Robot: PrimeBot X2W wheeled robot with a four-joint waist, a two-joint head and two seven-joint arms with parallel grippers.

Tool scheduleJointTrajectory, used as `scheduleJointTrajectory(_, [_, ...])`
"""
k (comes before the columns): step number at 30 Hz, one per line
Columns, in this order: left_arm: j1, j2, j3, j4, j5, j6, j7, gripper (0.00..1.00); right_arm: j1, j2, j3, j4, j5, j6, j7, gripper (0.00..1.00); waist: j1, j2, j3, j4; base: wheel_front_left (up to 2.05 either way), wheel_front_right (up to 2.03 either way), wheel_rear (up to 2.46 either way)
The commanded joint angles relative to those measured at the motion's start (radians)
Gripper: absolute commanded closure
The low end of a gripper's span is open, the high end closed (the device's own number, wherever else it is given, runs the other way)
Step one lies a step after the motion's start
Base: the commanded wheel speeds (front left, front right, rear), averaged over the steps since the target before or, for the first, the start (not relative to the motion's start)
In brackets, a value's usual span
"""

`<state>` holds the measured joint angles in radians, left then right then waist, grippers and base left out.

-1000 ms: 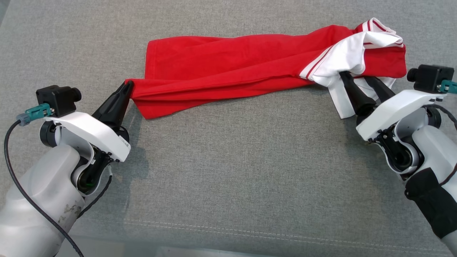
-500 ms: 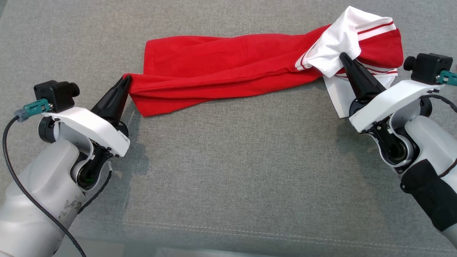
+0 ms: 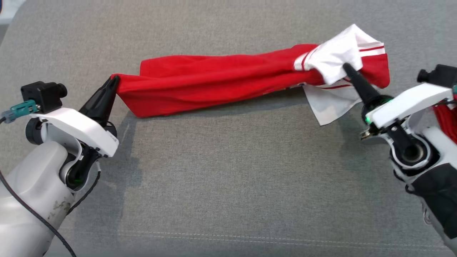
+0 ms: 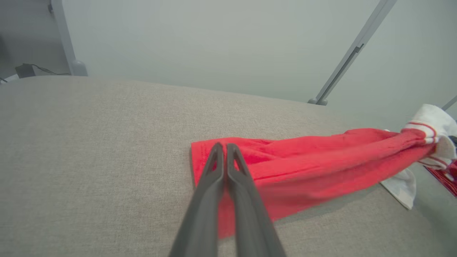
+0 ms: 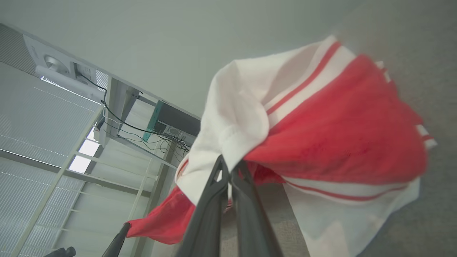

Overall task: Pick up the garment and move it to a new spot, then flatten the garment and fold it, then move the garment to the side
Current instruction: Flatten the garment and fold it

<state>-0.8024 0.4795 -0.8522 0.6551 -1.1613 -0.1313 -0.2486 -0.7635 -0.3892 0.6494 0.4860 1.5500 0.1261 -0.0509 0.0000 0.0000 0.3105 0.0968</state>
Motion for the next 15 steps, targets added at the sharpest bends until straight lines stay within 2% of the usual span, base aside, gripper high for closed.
scheduleJointTrajectory(1, [-0.013,0.054,0.042,-0.011,0.011,0.001,-0.013,1.00,0.014,-0.005,-0.022,-0.049,0.028,0.005,0.001,1.00,0.0000,0.0000,-0.018,-0.013,0.00,0.00,0.00])
scheduleJointTrajectory(5, [-0.010,0.061,0.037,-0.013,0.011,0.001,-0.013,1.00,0.045,0.007,-0.107,-0.121,0.150,0.005,0.006,1.00,0.0000,0.0000,-0.046,-0.026,0.00,0.00,0.00])
scheduleJointTrajectory(8, [-0.007,0.064,0.034,-0.017,0.009,0.001,-0.013,1.00,0.087,0.002,-0.125,-0.155,0.204,0.005,0.038,1.00,0.0000,0.0000,-0.062,-0.027,0.00,0.00,0.00])
scheduleJointTrajectory(15, [0.009,0.086,0.018,-0.043,0.005,0.001,-0.013,1.00,0.213,-0.126,-0.022,-0.252,0.196,0.005,0.206,1.00,0.0000,0.0000,-0.084,-0.012,0.00,0.00,0.00])
